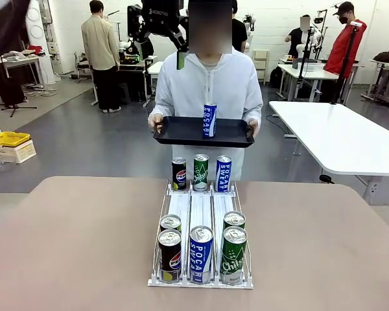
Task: Retrieve and hand over the desired beverage to the person.
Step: Place the picked can on the Handle tray extended by the person, then pick up another can of the same type that the person held from the Automatic Can Dispenser.
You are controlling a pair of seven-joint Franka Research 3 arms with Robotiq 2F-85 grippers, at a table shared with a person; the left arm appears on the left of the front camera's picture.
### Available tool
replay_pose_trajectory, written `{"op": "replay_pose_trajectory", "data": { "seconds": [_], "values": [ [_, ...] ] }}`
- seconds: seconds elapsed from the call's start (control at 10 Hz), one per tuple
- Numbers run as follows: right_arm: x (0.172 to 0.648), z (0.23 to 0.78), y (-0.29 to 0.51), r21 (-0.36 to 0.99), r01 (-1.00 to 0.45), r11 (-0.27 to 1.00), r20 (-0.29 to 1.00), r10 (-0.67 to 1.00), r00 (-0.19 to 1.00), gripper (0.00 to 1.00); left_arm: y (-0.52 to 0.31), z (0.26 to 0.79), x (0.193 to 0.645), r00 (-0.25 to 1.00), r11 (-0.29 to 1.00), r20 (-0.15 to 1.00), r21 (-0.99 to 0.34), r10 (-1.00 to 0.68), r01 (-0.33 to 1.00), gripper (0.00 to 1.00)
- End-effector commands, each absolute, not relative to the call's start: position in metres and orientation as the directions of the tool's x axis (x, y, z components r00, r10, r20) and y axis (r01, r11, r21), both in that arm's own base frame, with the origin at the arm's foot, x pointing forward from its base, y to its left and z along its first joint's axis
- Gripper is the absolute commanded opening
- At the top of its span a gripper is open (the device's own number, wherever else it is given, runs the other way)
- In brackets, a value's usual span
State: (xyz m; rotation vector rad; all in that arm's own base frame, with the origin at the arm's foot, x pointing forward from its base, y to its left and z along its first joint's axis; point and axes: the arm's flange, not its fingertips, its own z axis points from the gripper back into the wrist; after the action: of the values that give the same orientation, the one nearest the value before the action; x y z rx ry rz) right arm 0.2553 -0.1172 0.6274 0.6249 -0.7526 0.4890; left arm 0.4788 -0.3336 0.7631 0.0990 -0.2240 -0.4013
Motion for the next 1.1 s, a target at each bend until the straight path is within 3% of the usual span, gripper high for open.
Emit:
{"op": "replay_pose_trajectory", "data": {
  "seconds": [0.0, 0.3, 0.8, 1.0],
  "values": [
    [0.257, 0.629, -0.117, 0.35, -0.631, 0.693, 0.764, 0.179, 0.62, 1.0, -0.24, 0.622, 0.369, 0.903, 0.935, 0.247, 0.132, -0.352, 0.328, 1.0],
    [0.257, 0.629, -0.117, 0.35, -0.631, 0.693, 0.764, 0.179, 0.62, 1.0, -0.237, 0.621, 0.373, 0.905, 0.943, 0.267, 0.14, -0.331, 0.303, 1.0],
    [0.257, 0.629, -0.117, 0.35, -0.631, 0.693, 0.764, 0.179, 0.62, 1.0, -0.206, 0.647, 0.423, 0.875, 0.99, 0.466, 0.007, -0.128, 0.14, 1.0],
    [0.257, 0.629, -0.117, 0.35, -0.631, 0.693, 0.764, 0.179, 0.62, 1.0, -0.202, 0.653, 0.44, 0.894, 0.99, 0.435, -0.028, -0.109, 0.135, 1.0]
  ]
}}
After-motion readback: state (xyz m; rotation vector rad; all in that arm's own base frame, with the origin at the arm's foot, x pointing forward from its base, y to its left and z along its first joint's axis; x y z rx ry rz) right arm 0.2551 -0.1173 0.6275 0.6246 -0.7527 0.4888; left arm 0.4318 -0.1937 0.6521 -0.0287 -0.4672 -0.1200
